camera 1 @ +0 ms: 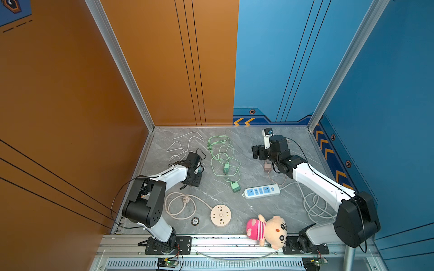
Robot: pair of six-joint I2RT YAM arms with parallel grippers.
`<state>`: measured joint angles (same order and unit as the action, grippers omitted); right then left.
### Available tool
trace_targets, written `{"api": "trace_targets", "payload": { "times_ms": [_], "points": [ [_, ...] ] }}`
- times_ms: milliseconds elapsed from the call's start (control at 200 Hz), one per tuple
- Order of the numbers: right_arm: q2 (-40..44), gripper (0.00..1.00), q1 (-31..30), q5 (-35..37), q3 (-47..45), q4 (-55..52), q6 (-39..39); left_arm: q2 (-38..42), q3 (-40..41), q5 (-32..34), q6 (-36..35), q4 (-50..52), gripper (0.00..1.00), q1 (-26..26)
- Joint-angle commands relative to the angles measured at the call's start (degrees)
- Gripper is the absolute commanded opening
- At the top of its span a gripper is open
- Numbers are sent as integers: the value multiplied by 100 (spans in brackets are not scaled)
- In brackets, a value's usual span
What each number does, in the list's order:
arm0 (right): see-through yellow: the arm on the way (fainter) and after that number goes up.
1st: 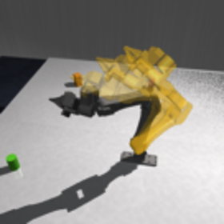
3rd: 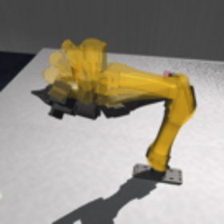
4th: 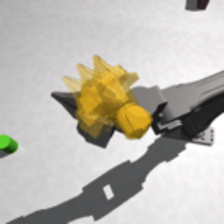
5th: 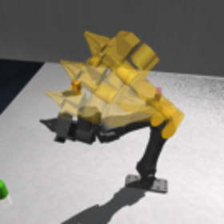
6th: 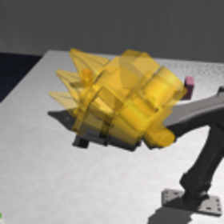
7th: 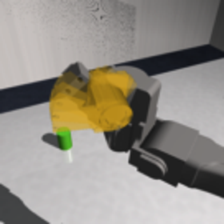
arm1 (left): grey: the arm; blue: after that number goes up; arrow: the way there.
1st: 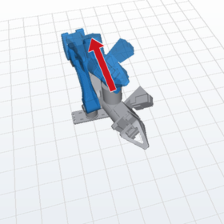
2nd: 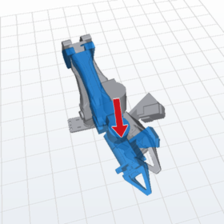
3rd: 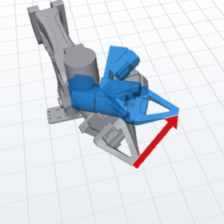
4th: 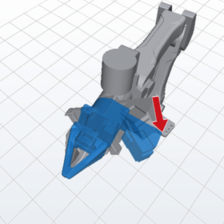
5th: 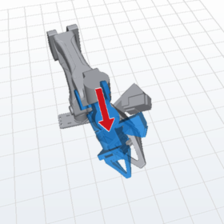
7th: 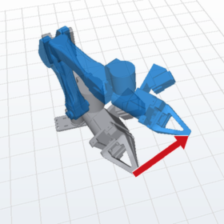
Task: Insert plugs into power strip
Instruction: Pick up the plug from the middle-left of the table.
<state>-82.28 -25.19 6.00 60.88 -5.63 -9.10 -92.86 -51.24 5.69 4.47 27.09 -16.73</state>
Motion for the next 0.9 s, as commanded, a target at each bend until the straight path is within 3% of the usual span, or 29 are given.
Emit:
{"api": "trace_targets", "payload": {
  "times_ms": [0, 170, 591, 896],
  "points": [
    [125, 100, -56, -2, 12, -195, -136, -41, -92, -3, 51, 146, 48, -56],
    [101, 100, -83, -216, 20, -220, -262, 51, -44, 59, 81, 148, 34, -76],
    [-212, 97, -135, -1937, 428, -358, -753, 1415, -82, 15, -19, 550, 32, -383],
    [-878, 90, -206, -4229, 770, 114, -1623, 2352, 193, 200, -334, 438, 32, -1320]
  ]
}}
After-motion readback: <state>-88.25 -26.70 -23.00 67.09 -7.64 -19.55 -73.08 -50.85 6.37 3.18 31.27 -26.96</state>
